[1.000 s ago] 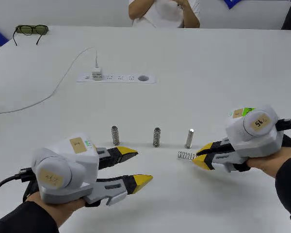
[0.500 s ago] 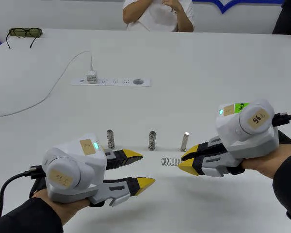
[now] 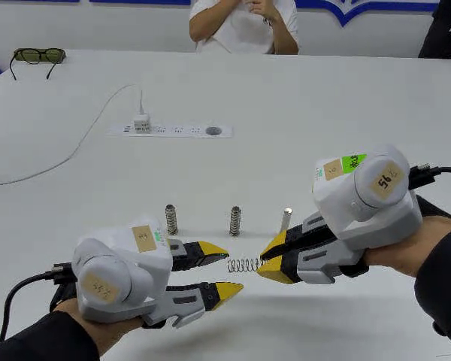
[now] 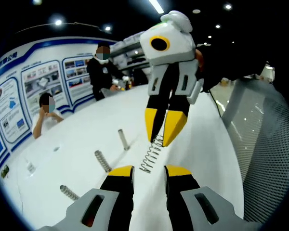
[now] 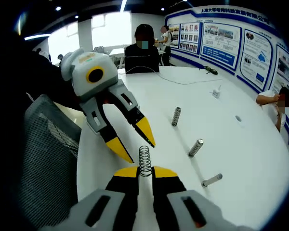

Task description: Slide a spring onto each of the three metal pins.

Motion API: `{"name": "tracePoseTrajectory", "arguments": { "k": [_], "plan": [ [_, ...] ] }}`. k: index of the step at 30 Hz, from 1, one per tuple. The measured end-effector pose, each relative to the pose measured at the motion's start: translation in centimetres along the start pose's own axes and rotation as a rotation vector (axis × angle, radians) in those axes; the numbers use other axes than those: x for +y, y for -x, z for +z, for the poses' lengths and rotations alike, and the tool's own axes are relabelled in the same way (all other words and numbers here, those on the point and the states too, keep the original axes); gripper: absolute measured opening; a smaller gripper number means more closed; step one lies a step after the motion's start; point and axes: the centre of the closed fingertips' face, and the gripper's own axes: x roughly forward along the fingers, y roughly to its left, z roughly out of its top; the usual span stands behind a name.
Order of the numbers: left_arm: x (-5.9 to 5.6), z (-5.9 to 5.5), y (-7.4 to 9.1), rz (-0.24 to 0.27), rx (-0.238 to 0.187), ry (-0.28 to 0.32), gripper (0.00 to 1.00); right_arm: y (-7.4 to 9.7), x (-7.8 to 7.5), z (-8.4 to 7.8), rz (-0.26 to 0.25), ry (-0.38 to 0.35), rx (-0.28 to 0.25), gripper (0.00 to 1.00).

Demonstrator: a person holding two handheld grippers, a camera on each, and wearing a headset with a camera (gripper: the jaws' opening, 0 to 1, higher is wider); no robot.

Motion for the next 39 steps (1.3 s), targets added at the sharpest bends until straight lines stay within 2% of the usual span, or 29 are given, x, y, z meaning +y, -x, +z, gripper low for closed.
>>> {"name": "tracePoseTrajectory", "arguments": {
  "k": [10, 16, 28, 39],
  "plan": [
    [-0.4, -0.1, -0.1, -0.013, 0.008, -0.035, 0.14, 0.2, 0.9, 0.3, 0.032, 0.008, 0.020, 0.11],
    [-0.6, -0.1, -0.2, -0.023, 0.007, -0.035, 0.12, 0.5, 1.0, 0.8, 0.038, 0.005, 0.029, 0.11],
    [-0.6, 0.2, -0.3, -0.022, -0.008, 0.002, 0.11, 0.9, 1.2, 2.8, 0.028, 0.037, -0.015, 0.11],
    [-0.9, 0.7, -0.5, -0.026, -0.035, 0.073, 0.11, 0.8, 1.4, 4.2, 0.022, 0.061, -0.053, 0.12]
  ]
}}
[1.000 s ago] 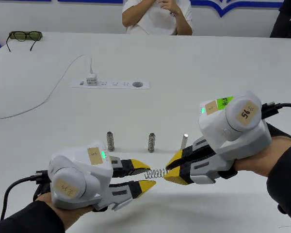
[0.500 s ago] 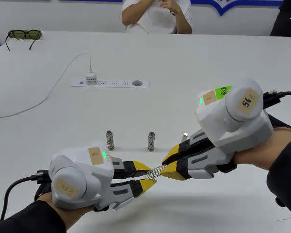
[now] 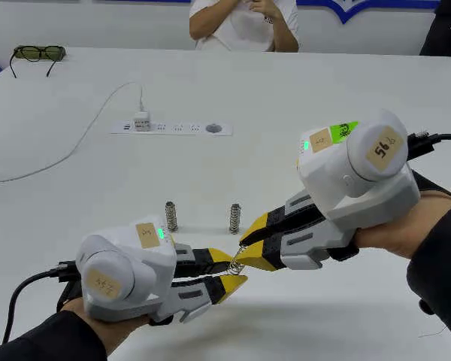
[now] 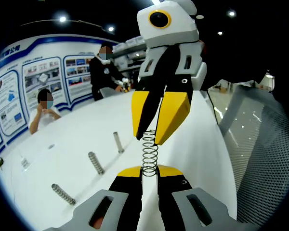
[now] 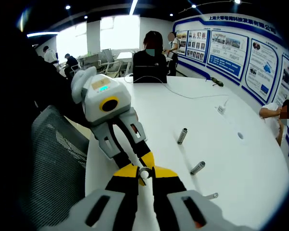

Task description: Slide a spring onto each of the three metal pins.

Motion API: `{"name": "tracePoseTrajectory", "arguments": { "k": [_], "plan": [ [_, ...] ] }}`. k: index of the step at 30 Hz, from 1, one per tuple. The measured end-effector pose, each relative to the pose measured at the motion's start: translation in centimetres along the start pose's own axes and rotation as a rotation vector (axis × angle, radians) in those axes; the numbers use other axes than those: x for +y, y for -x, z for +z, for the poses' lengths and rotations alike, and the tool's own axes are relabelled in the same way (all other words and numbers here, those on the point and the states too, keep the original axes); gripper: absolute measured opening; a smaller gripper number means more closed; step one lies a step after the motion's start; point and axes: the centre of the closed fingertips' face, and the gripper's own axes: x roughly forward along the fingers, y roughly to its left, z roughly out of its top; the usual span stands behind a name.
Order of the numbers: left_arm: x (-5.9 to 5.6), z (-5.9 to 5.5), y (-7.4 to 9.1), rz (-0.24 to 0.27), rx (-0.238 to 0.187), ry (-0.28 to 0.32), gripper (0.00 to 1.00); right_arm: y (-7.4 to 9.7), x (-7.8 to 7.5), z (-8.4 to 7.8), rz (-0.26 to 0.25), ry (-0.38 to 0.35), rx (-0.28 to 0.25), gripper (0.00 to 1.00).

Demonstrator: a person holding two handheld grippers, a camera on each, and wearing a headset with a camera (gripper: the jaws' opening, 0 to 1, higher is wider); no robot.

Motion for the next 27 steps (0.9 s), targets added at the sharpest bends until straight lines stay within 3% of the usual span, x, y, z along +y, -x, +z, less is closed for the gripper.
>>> {"name": "tracePoseTrajectory", "arguments": {
  "k": [8, 13, 27],
  "plan": [
    [0.14, 0.05, 0.08, -0.002, -0.022, 0.070, 0.10, -0.20, 0.03, 0.40, -0.003, 0.012, -0.018, 0.12],
    [0.28, 0.16, 0.12, 0.005, -0.034, 0.087, 0.10, -0.11, -0.11, 0.58, -0.007, 0.006, -0.029, 0.16],
    [0.33, 0.86, 0.14, 0.007, -0.066, 0.118, 0.10, 0.03, -0.48, 0.40, -0.028, -0.011, -0.046, 0.12]
  ]
}}
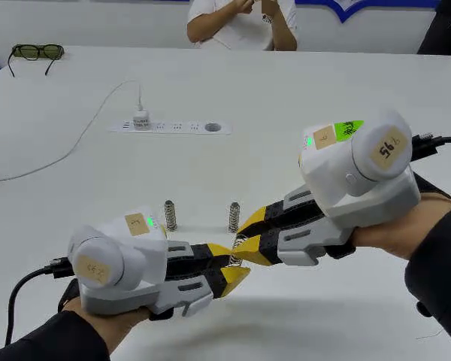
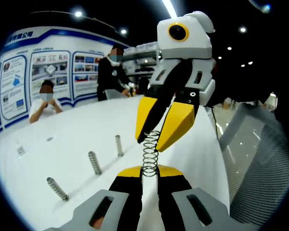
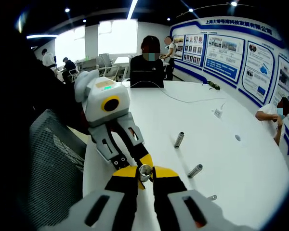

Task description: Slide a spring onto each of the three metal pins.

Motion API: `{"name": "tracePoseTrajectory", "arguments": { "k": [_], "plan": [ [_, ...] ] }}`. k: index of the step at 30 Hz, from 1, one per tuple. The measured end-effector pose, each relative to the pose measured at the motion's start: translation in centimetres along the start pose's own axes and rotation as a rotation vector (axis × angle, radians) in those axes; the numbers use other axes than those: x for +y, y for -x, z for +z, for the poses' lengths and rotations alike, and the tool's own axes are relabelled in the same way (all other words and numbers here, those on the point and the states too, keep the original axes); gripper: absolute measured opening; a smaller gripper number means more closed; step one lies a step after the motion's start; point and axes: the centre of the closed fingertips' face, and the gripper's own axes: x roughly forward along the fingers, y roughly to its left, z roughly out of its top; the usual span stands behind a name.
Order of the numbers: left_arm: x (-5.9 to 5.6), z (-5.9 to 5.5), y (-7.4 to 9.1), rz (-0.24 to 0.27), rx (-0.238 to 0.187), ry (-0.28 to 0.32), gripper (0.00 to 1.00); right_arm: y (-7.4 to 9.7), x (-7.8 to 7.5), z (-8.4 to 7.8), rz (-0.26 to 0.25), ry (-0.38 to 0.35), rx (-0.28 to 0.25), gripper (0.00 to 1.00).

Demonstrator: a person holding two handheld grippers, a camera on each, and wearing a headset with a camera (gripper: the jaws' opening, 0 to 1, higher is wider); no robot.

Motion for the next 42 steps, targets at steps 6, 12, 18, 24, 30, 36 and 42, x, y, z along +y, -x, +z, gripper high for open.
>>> {"name": "tracePoseTrajectory", "arguments": {
  "k": [6, 12, 18, 24, 30, 36, 42],
  "plan": [
    [0.1, 0.1, 0.0, 0.004, -0.002, 0.000, 0.10, -0.1, 0.0, 0.3, 0.001, 0.003, -0.009, 0.12],
    [0.3, 0.3, 0.0, 0.015, -0.003, -0.033, 0.11, -0.1, 0.0, 0.5, -0.002, 0.005, -0.015, 0.12],
    [0.5, 0.5, 0.1, 0.029, -0.009, -0.052, 0.13, 0.1, -0.3, 0.6, -0.009, -0.007, -0.020, 0.12],
    [1.1, 0.6, 0.5, 0.047, -0.010, -0.051, 0.18, 0.4, -0.6, 0.6, -0.018, -0.015, -0.023, 0.12],
    [1.8, 0.4, 1.3, 0.076, -0.011, -0.042, 0.23, 1.0, -1.3, 0.5, -0.039, -0.024, -0.026, 0.12],
    [2.4, 0.1, 1.9, 0.099, -0.011, -0.032, 0.26, 1.8, -2.5, 0.3, -0.071, -0.039, -0.030, 0.12],
    [2.8, 0.0, 2.4, 0.116, -0.015, -0.022, 0.29, 2.5, -3.3, 0.2, -0.098, -0.048, -0.034, 0.12]
  ]
}}
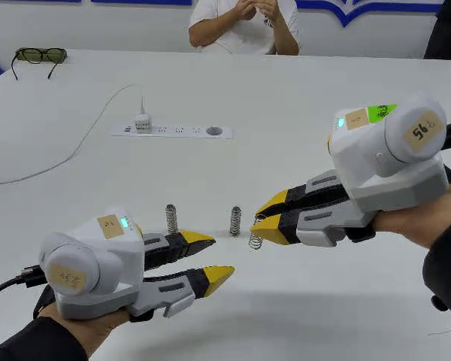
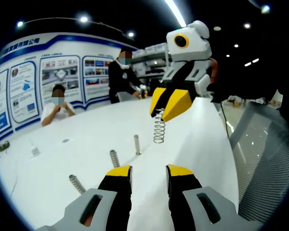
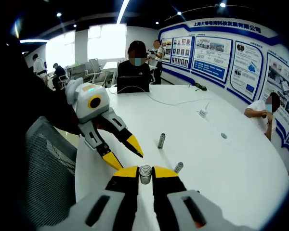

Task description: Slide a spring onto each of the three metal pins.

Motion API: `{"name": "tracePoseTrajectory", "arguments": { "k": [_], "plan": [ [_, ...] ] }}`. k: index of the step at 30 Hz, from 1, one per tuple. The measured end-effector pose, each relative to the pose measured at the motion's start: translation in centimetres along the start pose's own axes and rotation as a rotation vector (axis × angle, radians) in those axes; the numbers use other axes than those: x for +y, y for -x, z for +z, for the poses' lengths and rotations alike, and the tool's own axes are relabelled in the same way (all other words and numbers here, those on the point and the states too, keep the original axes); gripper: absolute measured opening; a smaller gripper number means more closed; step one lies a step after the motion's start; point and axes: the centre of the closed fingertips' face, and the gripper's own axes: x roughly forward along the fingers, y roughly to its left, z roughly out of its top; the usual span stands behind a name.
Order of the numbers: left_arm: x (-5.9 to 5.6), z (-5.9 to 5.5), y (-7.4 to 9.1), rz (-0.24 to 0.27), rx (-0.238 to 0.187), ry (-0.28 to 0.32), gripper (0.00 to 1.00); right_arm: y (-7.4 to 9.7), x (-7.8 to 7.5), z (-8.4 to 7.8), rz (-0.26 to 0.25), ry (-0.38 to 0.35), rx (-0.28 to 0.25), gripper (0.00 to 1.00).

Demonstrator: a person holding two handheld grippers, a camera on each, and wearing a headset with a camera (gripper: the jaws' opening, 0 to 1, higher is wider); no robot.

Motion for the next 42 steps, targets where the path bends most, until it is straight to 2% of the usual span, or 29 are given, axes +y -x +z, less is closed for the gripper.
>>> {"name": "tracePoseTrajectory", "arguments": {
  "k": [27, 33, 42],
  "plan": [
    [2.1, -1.3, 3.4, 0.108, 0.000, 0.047, 0.43, 1.5, -5.3, -0.3, -0.105, -0.041, -0.004, 0.12],
    [2.5, -1.4, 3.9, 0.125, 0.001, 0.054, 0.45, 1.5, -7.1, -1.2, -0.148, -0.052, 0.017, 0.12],
    [2.5, -1.6, 4.0, 0.127, 0.006, 0.056, 0.47, 1.1, -8.9, -2.9, -0.182, -0.094, 0.044, 0.12]
  ]
}}
